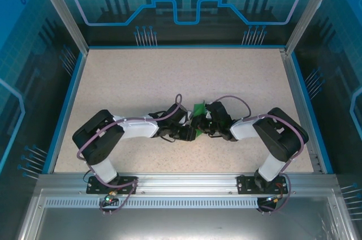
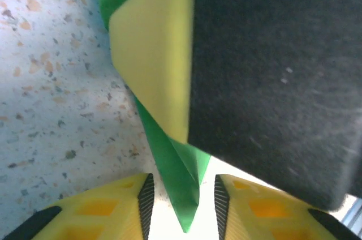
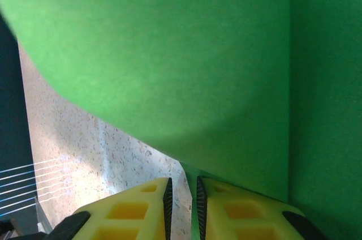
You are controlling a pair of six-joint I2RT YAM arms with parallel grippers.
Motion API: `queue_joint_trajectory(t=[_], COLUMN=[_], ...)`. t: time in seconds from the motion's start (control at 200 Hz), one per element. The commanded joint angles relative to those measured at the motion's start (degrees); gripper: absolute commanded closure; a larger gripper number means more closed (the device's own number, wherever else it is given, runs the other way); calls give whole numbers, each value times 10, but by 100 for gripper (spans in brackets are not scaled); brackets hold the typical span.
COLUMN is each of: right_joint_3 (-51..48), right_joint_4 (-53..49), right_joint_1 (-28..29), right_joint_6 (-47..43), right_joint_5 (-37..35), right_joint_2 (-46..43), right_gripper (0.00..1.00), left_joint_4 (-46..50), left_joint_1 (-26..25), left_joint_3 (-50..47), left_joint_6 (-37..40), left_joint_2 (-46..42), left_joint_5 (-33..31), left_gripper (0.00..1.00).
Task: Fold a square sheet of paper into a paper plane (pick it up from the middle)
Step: Fourth fold the wing at the center of the table.
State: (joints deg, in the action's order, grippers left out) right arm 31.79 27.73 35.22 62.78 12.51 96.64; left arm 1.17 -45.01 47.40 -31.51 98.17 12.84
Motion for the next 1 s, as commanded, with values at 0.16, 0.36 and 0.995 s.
queue_joint_trajectory(t=[0.16,0.36,0.995], right_joint_3=[-18,-21,-29], right_joint_4=[-7,-7,-23], right_joint_1=[-10,-12,-17], right_joint_6=[9,7,2], right_joint_5=[8,9,-8], right_joint_2=[17,16,-5], right_gripper=[79,79,77], left_joint_4=[20,25,63], left_joint_1=[-5,-5,1], left_joint_3=[20,20,38], left_joint_6=[7,13,29], left_joint_2=[21,20,48], left_joint_5=[-39,-35,-8], left_gripper=[76,81,91])
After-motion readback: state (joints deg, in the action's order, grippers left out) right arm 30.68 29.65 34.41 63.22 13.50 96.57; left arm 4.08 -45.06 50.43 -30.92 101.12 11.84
